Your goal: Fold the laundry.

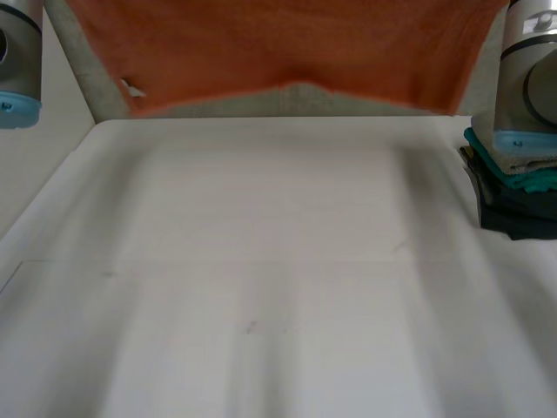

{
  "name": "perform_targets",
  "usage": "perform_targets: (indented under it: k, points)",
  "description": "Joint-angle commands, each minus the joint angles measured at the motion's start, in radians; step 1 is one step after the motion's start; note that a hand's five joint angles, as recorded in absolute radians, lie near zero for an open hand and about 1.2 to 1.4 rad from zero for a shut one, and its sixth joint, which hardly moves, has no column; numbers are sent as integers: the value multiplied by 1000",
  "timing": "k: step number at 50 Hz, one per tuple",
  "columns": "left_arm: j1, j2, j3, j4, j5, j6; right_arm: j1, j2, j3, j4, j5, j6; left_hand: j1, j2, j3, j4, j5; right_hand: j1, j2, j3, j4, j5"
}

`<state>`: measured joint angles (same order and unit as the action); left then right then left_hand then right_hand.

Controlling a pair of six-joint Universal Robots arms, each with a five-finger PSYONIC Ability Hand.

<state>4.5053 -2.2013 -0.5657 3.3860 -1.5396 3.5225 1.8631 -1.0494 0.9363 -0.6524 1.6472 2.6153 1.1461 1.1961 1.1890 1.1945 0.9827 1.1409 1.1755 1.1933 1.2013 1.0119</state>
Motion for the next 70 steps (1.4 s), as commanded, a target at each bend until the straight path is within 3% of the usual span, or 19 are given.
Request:
perform_targets:
  k: [1,12,20,25,31,37,43,50,59,70]
  points:
    - [9,3,-154,6,21,12,1,49,15,82,-10,-23,250,200,207,202,239,255,221,203,195,210]
    - [38,-35,-512,125,110,56,-22,189,122,275,-58,-27,250,200,207,202,239,255,221,203,195,210]
    - [69,-41,-729,81,164,242,-44,217,223,445,-70,-84,250,200,207,202,239,255,221,203,195,210]
    - [94,50,-887,-112,165,451,-61,148,283,656,-72,-156,250,200,207,202,239,255,221,203,195,210]
    - [124,207,-1042,-376,159,599,-113,31,351,930,-76,-244,250,200,207,202,239,255,221,203,195,210]
    - [175,308,-1152,-663,164,723,-177,-61,493,1149,-78,-481,250,200,207,202,239,255,221,203,195,210]
    - [181,334,-1145,-764,202,797,-186,-84,573,1071,-75,-586,250,200,207,202,239,255,221,203,195,210]
    - [89,301,-978,-688,184,688,-139,-54,529,939,-61,-515,250,200,207,202,239,255,221,203,195,210]
    - [17,85,-657,-551,32,521,-73,51,368,654,-57,-312,250,200,207,202,239,255,221,203,195,210]
    - [-35,-130,-341,-528,-88,432,-29,268,136,415,-31,-285,250,200,207,202,239,255,221,203,195,210]
